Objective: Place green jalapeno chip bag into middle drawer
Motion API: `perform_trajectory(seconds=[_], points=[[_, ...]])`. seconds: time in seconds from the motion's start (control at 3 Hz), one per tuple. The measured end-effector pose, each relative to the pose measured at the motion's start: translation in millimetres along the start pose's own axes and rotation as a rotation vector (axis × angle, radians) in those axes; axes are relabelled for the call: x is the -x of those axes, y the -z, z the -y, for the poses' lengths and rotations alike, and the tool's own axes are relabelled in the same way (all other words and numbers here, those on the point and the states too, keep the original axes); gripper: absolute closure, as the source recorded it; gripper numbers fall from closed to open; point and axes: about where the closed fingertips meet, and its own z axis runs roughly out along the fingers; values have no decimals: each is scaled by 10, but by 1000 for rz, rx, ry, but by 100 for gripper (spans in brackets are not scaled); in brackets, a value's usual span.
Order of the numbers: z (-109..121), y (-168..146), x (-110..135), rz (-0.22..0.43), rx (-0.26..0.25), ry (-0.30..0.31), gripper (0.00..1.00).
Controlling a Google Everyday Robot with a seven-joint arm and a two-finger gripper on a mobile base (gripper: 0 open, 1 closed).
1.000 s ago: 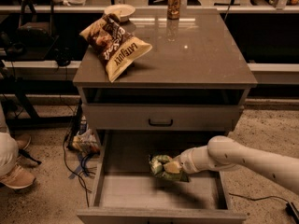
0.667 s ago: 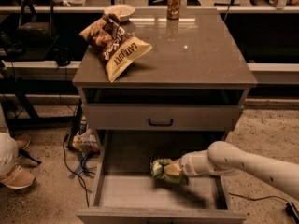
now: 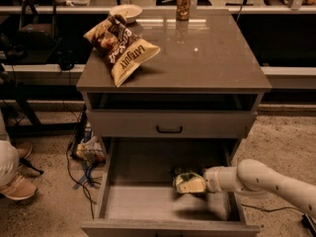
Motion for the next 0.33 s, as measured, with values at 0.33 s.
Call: perform_trajectory(seconds=[0.33], points=[[80, 510, -30, 65, -62, -14, 0]])
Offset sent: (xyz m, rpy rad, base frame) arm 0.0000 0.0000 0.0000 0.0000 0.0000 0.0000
